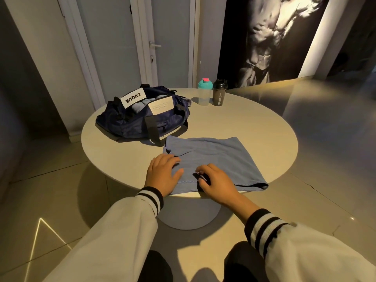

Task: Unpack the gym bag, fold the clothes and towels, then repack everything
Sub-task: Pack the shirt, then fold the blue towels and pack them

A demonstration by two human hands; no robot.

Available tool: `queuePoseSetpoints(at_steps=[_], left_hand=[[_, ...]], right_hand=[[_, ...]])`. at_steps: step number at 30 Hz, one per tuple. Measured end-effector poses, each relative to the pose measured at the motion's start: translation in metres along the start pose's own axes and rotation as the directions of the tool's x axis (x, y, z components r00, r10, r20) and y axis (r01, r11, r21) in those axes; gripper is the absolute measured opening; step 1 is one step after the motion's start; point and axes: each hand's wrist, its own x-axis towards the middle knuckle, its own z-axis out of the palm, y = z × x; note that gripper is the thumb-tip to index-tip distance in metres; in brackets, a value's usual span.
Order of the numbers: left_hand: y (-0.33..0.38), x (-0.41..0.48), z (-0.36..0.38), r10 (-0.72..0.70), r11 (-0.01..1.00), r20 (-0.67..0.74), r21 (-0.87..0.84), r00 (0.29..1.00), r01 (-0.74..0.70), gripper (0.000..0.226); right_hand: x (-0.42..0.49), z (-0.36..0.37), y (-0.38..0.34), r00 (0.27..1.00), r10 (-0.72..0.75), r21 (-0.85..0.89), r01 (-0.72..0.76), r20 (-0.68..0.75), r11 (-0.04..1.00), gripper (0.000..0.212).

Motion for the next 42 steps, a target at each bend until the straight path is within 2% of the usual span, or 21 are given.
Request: queuePoseSetpoints(at_steps=[2,4,6,12,16,20,24,27,32,36,42], left_hand=[[0.001,-0.013,0.001,0.103,0.989,0.009,-0.110,0.995,-0.102,0.035],[0.000,-0.024,0.001,0.129,0.984,0.093,-0.134,0.987,-0.116,0.032],[-0.001,-0.029,0.000,0.114,0.986,0.107,-0.135,0.988,-0.099,0.027],[0.005,-0.035,-0.002,0.087,0.976,0.030,-0.202,0.996,-0.079,0.014],[0.010,-0.043,-0.003,0.049,0.969,-0.074,-0.236,0.996,-0.065,0.009],[0.011,-0.059,-0.003,-0.006,0.954,-0.085,-0.301,0.996,-0.020,0.006],[0.008,-0.066,-0.004,0.061,0.962,-0.069,-0.263,0.996,-0.077,0.008],[0.009,-0.069,-0.005,0.072,0.971,-0.046,-0.226,0.996,-0.080,0.010],[0.006,-0.073,-0.005,0.096,0.979,-0.049,-0.178,0.994,-0.103,0.010],[0.006,-0.076,-0.001,0.102,0.984,-0.044,-0.143,0.994,-0.107,0.014],[0.007,-0.077,-0.001,0.098,0.983,-0.043,-0.154,0.994,-0.104,0.012]], right_hand=[[-0.004,0.003,0.002,1.000,0.004,0.014,-0.003,-0.024,1.000,0.023],[-0.008,0.006,0.002,0.998,0.038,0.026,-0.037,-0.047,0.999,0.018],[-0.010,0.009,0.001,0.996,0.055,0.015,-0.054,-0.069,0.998,0.016],[-0.015,0.012,-0.001,0.989,0.021,-0.034,-0.027,-0.143,0.999,0.008],[-0.023,0.008,-0.008,0.968,-0.089,-0.037,0.083,-0.235,0.996,0.004],[-0.034,0.010,-0.009,0.966,-0.146,0.002,0.150,-0.213,0.989,0.003],[-0.041,0.014,-0.005,0.979,-0.129,0.050,0.139,-0.157,0.989,0.006],[-0.040,0.014,-0.005,0.987,-0.106,0.030,0.111,-0.123,0.993,0.024],[-0.043,0.022,-0.004,0.982,-0.106,-0.011,0.106,-0.156,0.994,0.035],[-0.048,0.022,-0.005,0.978,-0.103,-0.020,0.101,-0.179,0.995,0.033],[-0.046,0.017,-0.012,0.983,-0.116,-0.065,0.108,-0.139,0.992,0.029]])
